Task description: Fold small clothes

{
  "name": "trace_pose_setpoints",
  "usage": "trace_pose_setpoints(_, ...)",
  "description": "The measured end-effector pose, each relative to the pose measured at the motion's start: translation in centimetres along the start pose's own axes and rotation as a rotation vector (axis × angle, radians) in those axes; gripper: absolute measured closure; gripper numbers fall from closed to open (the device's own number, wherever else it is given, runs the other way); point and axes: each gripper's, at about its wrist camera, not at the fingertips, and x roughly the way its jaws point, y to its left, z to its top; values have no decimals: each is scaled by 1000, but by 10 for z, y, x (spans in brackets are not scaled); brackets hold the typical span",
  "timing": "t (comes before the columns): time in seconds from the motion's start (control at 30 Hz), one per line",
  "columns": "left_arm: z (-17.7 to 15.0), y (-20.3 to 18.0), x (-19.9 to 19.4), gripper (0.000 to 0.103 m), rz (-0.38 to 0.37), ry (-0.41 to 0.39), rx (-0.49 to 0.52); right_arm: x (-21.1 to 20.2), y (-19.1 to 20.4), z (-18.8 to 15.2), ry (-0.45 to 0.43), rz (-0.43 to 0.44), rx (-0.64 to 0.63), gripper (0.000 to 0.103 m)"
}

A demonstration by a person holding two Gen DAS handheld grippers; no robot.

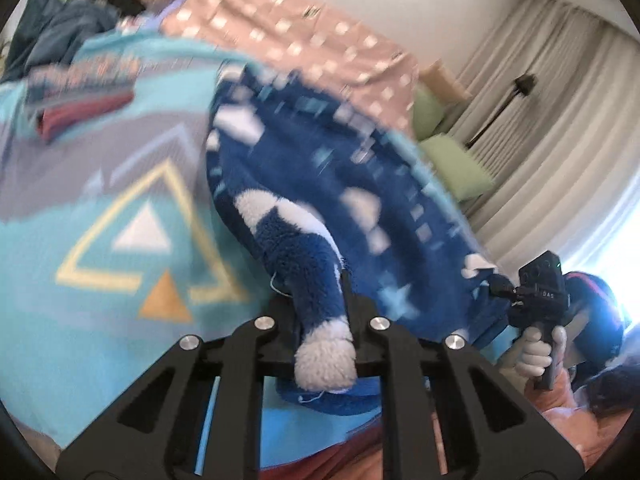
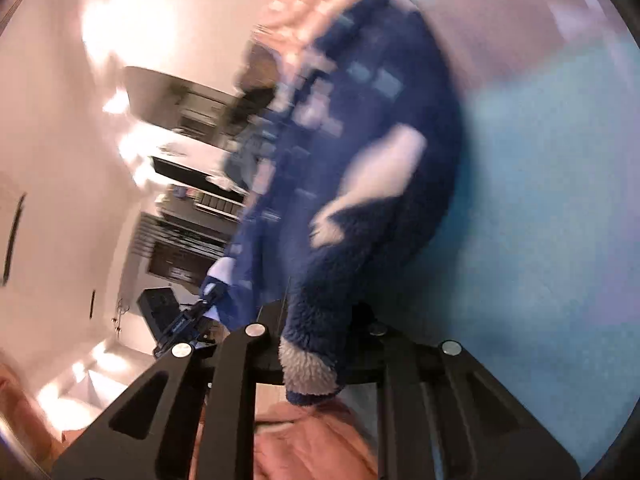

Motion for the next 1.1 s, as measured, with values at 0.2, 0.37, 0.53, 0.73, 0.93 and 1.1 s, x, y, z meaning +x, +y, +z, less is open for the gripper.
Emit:
trace_pose_setpoints(0.2, 36, -35, -47, 91, -102, -167, 56, -40, 73, 9, -134, 97, -216, 88)
trace_pose_setpoints(0.37, 44, -69, -102, 91, -139, -306, 148, -92, 128, -6, -260, 170, -366, 88)
trace_pose_setpoints(0.53, 49, -91, -135, 91, -71, -386, 227, -125, 148, -9, -355, 45, -465, 88)
trace_pose_setpoints(0.73, 66, -61, -75, 90, 62, -291, 143, -88, 118, 22, -372, -143, -387, 88)
trace_pose_setpoints(0.93, 83, -36, -28, 90, 107, -221, 86, -44, 104, 40, -360, -261, -392, 88)
trace_pose_setpoints(1.1, 99, -26, -3, 90, 117, -205, 89, -30, 92, 59, -353, -280, -383, 87)
